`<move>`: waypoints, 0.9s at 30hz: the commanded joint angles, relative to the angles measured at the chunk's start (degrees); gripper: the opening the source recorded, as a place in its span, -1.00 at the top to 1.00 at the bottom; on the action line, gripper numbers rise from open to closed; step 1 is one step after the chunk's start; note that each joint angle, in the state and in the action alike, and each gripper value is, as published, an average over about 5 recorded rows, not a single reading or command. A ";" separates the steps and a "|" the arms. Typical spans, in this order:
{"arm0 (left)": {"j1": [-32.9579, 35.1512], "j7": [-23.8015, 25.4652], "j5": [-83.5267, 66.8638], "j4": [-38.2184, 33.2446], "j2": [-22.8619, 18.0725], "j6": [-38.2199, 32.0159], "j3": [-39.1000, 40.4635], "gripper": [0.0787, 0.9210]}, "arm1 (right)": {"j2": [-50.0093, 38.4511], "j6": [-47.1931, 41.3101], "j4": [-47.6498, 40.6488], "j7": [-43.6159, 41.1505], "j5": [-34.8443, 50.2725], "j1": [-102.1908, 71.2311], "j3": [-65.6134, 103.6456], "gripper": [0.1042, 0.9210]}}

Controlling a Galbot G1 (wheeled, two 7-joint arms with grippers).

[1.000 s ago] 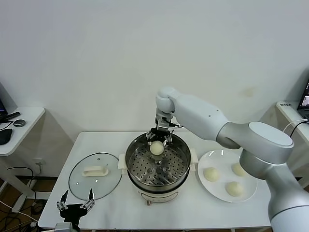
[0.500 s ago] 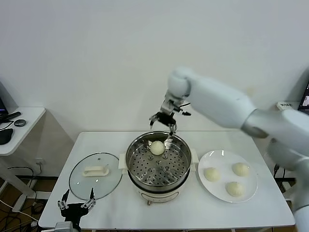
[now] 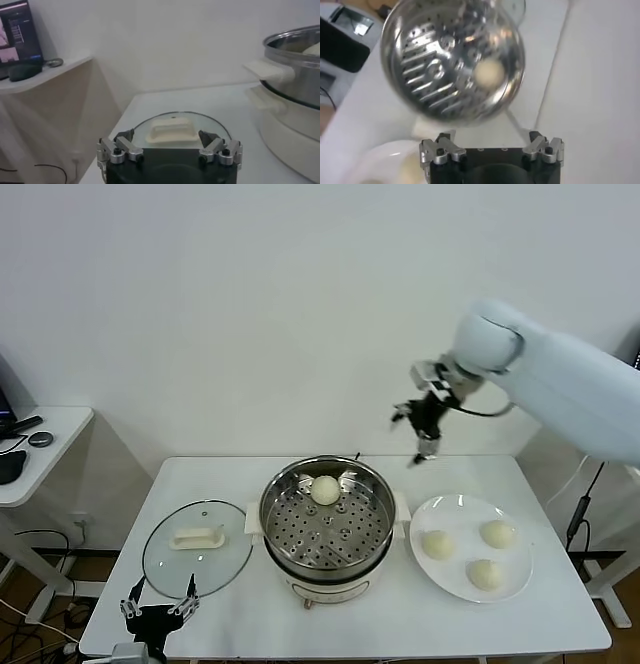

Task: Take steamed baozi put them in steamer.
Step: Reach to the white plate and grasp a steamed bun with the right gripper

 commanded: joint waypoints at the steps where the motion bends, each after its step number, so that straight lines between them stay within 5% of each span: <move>1: 0.78 0.01 -0.62 -0.67 0.01 0.20 0.18 -0.77 | -14.02 -11.92 9.92 1.06 -7.04 -14.86 6.62 -0.76; 10: 1.62 0.04 0.02 -0.40 -0.47 0.22 0.42 -0.77 | -9.53 -10.03 5.71 3.96 -17.89 -33.09 17.63 -0.76; 27: 0.68 0.49 0.04 1.56 0.15 0.56 -0.32 -0.77 | 0.41 -0.71 -5.62 3.79 -25.73 -37.17 20.12 -0.76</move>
